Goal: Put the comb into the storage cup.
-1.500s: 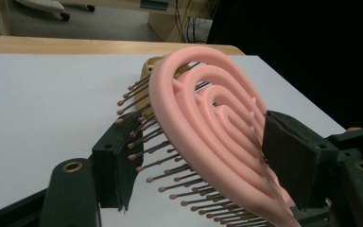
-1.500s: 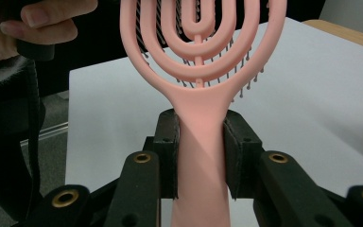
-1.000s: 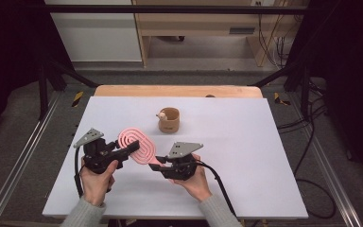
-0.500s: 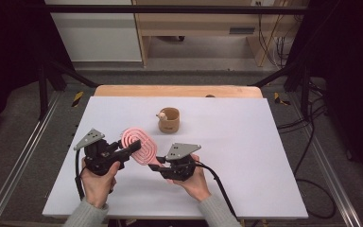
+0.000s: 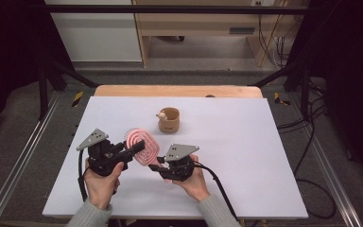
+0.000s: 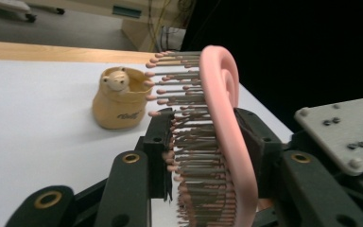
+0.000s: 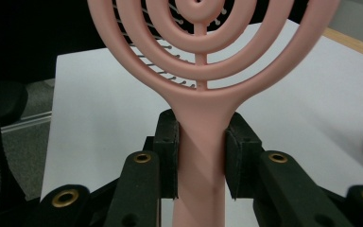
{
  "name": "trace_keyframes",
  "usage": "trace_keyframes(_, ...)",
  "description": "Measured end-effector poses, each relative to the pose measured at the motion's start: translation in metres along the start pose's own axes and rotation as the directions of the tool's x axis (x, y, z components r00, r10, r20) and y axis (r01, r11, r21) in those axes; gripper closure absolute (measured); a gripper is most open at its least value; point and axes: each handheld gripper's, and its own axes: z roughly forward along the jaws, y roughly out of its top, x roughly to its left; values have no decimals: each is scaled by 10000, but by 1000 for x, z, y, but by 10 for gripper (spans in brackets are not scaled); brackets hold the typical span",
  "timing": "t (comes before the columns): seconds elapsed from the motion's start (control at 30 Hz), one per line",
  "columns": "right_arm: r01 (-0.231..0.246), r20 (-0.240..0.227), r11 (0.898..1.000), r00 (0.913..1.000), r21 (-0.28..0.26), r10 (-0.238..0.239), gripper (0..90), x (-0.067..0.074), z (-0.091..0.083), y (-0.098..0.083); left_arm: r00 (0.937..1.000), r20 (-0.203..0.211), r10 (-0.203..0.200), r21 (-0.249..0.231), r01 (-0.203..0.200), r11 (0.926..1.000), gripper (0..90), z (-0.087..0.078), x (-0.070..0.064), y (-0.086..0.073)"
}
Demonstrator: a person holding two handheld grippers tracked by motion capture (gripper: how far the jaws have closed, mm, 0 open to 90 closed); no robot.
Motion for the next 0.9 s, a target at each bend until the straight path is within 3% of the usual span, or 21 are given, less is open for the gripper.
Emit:
trace_keyframes(0.1, 84, 4, 10000, 10000, 7, -84, 705, 0, 1, 0, 9994, -113, 323, -70, -324, 9995, 620, 0, -7, 0)
trace_keyframes(0.5, 181, 143, 9997, 9997, -147, -179, 686, 2, -1, 3, 9954, -108, 954, -189, -956, 9952, 630, 2, -20, 5)
trace_keyframes(0.9, -61, 269, 9997, 9996, -221, 67, 586, -1, -4, 4, 9932, -139, 1153, -167, -1155, 9932, 633, 3, -25, 8)
